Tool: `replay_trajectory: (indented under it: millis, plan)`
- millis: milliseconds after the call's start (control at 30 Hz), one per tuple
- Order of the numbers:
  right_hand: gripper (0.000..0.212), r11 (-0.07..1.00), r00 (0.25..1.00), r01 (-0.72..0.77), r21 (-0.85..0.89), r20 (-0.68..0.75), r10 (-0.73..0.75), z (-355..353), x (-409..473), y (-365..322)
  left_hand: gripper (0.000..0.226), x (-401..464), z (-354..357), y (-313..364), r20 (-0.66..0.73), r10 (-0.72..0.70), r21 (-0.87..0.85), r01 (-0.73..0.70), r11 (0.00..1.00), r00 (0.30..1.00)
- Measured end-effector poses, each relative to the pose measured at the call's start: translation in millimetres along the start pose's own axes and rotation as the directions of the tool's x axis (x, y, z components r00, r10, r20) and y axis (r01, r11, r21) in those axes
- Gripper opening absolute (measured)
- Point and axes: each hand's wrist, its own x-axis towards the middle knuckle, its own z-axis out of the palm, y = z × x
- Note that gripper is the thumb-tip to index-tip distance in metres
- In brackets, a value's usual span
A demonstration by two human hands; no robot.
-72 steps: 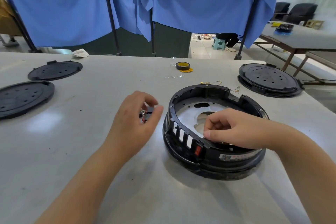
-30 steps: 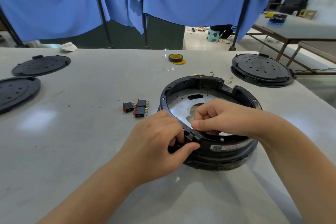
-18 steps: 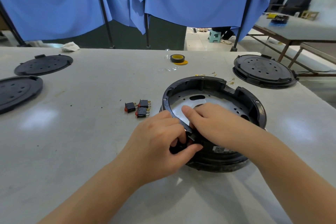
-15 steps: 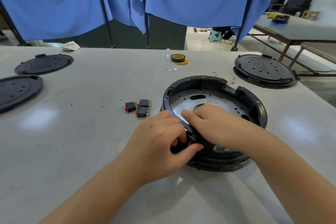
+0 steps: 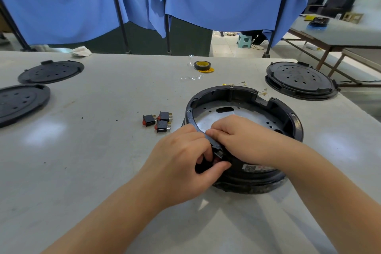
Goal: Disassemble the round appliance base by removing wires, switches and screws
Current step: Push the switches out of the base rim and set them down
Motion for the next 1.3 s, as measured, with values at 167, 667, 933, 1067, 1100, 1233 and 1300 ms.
replay_trajectory:
  millis: [167,667,933,1067,1100,1233,1300]
  plan:
    - [0.039,1.000,1.000,-0.001,0.001,-0.015,0.001,1,0,-2,0.037,1,-2,1,0.008,0.000,-0.004,0.000,1.000,1.000]
    - [0.041,0.994,0.985,-0.059,-0.094,-0.168,0.042,3,-4,0,0.020,1,-21,-9,0.097,-0.085,-0.259,0.108,0.960,0.992]
    - [0.042,0.995,0.977,-0.019,-0.097,-0.211,-0.002,1,-10,-2,0.012,8,-39,-44,-0.031,-0.555,-0.587,0.435,0.683,0.831]
    - [0.043,0.996,0.981,-0.019,-0.084,-0.192,0.002,2,-11,-1,0.016,9,-33,-73,-0.161,-0.684,-0.478,0.550,0.685,0.711]
    - [0.043,0.996,0.982,-0.023,-0.083,-0.189,0.007,2,-11,-1,0.013,7,-31,-80,-0.170,-0.707,-0.433,0.593,0.679,0.686]
    - [0.043,0.996,0.982,-0.030,-0.082,-0.189,0.014,2,-11,-1,0.012,0,-22,-103,-0.155,-0.760,-0.263,0.715,0.648,0.632]
    - [0.043,0.996,0.982,-0.031,-0.080,-0.187,0.016,2,-12,0,0.015,-1,-20,-110,-0.121,-0.789,-0.268,0.745,0.611,0.603]
